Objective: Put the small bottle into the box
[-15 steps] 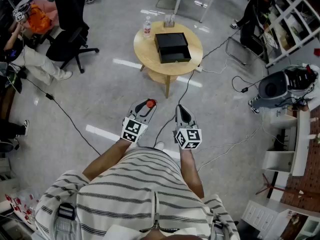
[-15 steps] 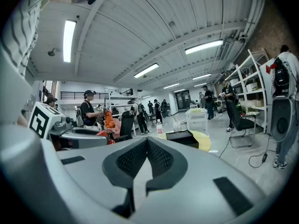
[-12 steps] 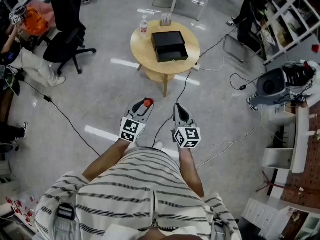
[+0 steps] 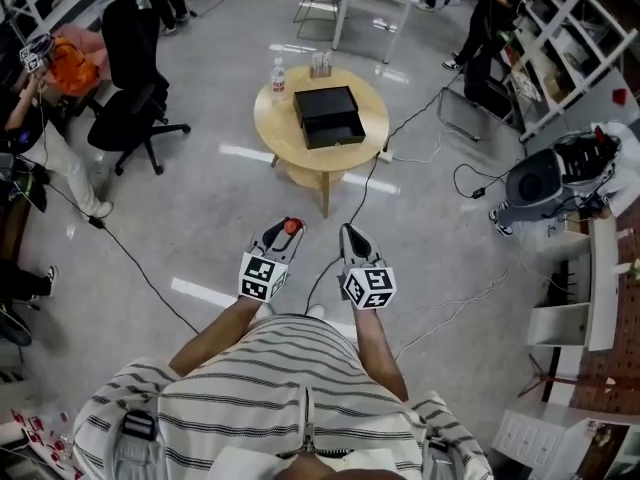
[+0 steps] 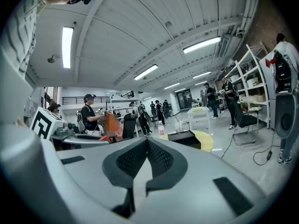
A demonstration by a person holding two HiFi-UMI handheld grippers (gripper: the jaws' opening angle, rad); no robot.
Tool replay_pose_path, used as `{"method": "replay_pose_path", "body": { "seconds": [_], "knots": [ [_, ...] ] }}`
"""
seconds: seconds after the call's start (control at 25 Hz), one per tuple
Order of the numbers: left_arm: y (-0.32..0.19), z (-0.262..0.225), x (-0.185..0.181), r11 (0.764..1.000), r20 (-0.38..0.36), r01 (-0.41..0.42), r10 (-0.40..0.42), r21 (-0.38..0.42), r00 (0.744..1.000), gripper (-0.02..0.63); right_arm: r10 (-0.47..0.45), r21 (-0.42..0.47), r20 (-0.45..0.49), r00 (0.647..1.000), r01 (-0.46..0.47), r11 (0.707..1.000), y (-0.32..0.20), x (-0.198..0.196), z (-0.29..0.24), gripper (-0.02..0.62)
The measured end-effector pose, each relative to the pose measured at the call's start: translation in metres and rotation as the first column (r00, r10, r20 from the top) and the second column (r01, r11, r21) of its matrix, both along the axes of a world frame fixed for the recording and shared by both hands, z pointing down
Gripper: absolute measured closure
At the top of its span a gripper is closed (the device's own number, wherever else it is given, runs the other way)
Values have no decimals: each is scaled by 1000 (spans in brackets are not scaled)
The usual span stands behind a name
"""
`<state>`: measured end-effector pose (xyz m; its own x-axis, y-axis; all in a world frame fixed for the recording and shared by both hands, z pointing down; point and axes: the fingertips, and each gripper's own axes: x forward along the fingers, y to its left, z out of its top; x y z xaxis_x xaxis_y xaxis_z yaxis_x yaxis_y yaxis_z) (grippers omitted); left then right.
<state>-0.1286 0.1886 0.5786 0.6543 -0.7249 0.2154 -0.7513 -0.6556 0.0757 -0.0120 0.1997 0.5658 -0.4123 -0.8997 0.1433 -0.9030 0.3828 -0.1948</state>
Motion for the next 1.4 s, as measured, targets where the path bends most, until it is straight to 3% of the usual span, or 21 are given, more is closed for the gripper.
{"method": "replay_pose_path", "body": {
  "seconds": [0.44, 0.8, 1.4],
  "knots": [
    [-2, -15, 29, 1000, 36, 6, -7, 28, 999, 449, -26, 52, 37, 999, 24, 998, -7, 21, -18, 577],
    [-3, -16, 57, 999, 37, 34, -35, 38, 999, 449, -65, 91, -1, 998, 65, 994, -13, 46, -22, 577],
    [-16, -4, 87, 999, 39, 37, -38, 36, 999, 449, -87, 93, 2, 996, 87, 992, -28, 68, -16, 577]
  ]
}}
